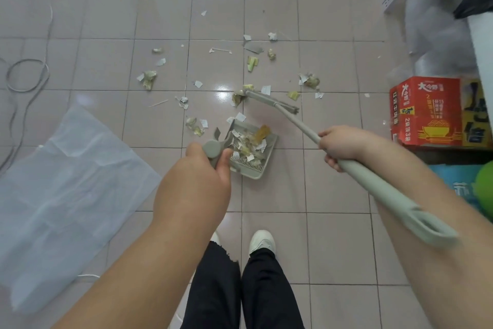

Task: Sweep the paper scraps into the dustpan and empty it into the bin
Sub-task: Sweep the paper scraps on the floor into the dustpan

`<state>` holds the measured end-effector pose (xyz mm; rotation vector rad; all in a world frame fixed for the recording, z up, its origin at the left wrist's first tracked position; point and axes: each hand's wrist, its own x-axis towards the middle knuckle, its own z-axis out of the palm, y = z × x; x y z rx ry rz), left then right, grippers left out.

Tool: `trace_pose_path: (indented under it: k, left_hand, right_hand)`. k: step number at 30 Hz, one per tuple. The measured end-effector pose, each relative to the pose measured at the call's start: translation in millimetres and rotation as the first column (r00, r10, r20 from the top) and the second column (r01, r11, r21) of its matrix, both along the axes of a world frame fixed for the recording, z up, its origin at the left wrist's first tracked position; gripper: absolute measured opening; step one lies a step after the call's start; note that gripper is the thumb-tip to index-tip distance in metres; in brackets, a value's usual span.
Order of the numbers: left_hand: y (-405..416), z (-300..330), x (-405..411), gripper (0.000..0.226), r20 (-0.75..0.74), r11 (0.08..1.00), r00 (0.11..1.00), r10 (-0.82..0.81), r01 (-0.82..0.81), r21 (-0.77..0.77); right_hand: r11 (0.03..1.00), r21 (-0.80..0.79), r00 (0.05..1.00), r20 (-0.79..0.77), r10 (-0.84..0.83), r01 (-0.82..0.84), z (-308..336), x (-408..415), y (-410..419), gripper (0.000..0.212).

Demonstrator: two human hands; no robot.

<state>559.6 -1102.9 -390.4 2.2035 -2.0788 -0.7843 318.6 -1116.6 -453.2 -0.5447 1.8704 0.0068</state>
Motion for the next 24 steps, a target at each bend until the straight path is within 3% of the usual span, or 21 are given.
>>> trace_pose_path:
  k: [3,6,10,17,24]
  left_hand:
    - [1,0,2,0.037,0.01,1.0,1.0,-0.01,0.01,-0.007]
    - [0,-1,2,0.036,0.011,1.0,1.0,-0.009,0.008,0.002]
    - [0,0,2,0.037,0.0,1.0,1.0,-0.014,0.014,0.019]
    - [3,3,11,0.035,-0.051,0.998,0.999,-0.015,0.018,0.063]
    - [22,13,51,0.04,-0.062,0.996,0.994,0.086,-0.085,0.027]
  right_hand:
    - [0.995,0.084,0.998,0.045,-0.05,0.046,-29,21,-17,0.03]
    - [0.992,0.097,0.995,0.064,0.071,-0.077,-43,44,-14,0.02]
    - [0.985,0.126,0.991,0.08,0.104,-0.114,-29,51,16,0.033]
    - [0.982,0.156,0.991,0.064,-0.118,0.107,39,5,23,0.044]
    - [0.992,0.084,0.994,-0.053,0.097,-0.092,27,18,-38,0.041]
